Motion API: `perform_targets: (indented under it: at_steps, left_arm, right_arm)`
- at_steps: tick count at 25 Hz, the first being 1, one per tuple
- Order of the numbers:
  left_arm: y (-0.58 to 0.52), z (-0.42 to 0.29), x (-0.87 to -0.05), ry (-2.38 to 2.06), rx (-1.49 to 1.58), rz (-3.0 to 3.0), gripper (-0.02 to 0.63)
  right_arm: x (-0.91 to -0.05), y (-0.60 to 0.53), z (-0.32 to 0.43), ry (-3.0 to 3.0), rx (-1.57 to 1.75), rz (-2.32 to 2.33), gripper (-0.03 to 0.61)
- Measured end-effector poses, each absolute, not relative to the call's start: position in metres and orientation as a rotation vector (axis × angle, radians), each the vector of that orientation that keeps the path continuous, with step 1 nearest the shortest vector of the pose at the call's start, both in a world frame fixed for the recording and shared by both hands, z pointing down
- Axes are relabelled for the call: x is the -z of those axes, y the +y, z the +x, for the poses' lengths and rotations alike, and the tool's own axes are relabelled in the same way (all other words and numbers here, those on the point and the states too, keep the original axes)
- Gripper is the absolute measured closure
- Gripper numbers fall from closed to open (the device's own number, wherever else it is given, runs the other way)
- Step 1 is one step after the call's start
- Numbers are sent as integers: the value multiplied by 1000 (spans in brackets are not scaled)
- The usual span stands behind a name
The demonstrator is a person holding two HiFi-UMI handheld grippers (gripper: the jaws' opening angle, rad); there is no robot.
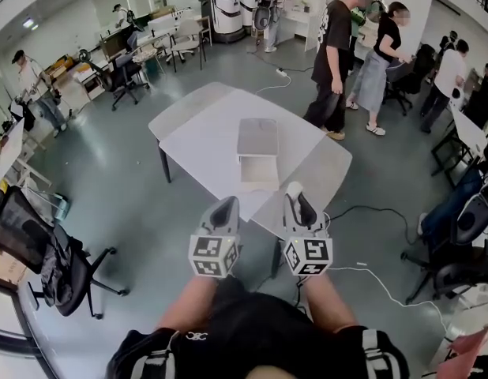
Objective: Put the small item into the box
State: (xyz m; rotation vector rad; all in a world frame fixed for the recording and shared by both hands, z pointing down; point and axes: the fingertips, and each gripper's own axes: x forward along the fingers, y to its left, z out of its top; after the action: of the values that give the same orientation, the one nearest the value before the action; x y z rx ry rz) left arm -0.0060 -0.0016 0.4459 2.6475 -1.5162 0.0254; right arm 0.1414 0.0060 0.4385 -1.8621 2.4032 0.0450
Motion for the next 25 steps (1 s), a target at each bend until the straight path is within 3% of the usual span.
perform_targets:
  at_steps: [15,25]
  left_arm:
    - [-67,-16,-459,-1536,8,2624,609]
    - [-173,-30,-458,-1469,6,2640,609]
  right_arm:
    - [-449,-61,130,2443,-62,-1838,457]
    - [-449,-162,116,2422,-50,-1896,457]
